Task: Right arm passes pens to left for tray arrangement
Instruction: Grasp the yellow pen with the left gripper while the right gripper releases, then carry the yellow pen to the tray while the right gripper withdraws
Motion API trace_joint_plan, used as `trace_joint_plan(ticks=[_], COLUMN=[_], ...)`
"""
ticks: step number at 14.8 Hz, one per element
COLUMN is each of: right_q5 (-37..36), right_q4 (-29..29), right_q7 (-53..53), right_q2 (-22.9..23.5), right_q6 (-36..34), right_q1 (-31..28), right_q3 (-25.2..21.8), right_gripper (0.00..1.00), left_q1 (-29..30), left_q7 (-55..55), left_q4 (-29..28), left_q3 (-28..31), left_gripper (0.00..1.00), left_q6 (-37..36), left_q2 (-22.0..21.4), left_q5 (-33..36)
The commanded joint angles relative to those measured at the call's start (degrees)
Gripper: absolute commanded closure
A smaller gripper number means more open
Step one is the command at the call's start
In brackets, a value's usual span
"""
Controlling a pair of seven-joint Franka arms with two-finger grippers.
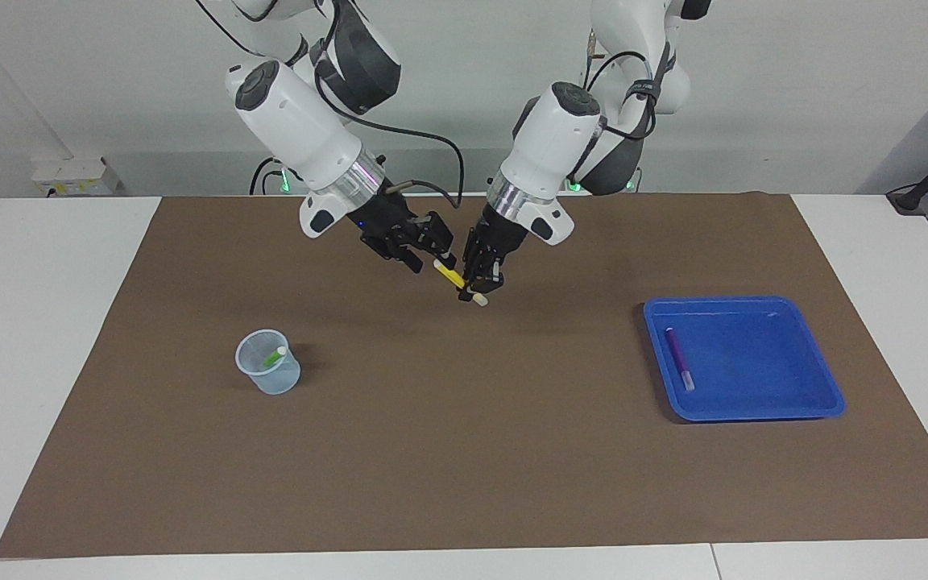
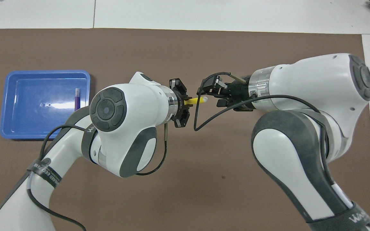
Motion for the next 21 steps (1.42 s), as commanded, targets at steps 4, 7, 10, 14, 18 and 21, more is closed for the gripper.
trace_joint_plan(ticks=[4,7,10,14,18,21], right_q5=[-13.8,-23.1,-35.5,-44.8,-47.2,-48.8], right_q4=[0.4,-0.2,0.0,-0.8,-1.7,-3.2], right_q7=[-17.4,-30.3,-34.3,-34.2,-34.3,-34.4], right_q2=[0.2,1.1,4.7,7.5,8.3,8.3], right_q6=[-5.4,-7.9,-6.9,-7.0,-6.8,-5.6], right_q1=[-6.9,-10.8,-10.9,-8.9,-9.0,-9.4], right_q3=[0.3,0.3,0.4,0.4,0.4,0.4], right_gripper=[0.18,0.18,0.18,0.18,0.19,0.24], left_q1=[5.0,9.3,14.4,22.5,27.9,31.6], left_q7=[13.7,25.0,39.2,56.7,70.3,81.1], left_q4=[0.7,0.7,1.9,1.9,1.9,1.2], left_q3=[0.5,0.5,0.6,0.6,0.6,0.6], left_gripper=[1.0,1.0,1.0,1.0,1.0,1.0], left_q6=[-9.3,-13.8,-20.3,-26.5,-29.2,-29.2], left_q2=[-1.0,-1.3,-1.5,-2.2,-2.6,-2.7], left_q5=[0.1,0.1,0.1,0.1,3.4,6.9])
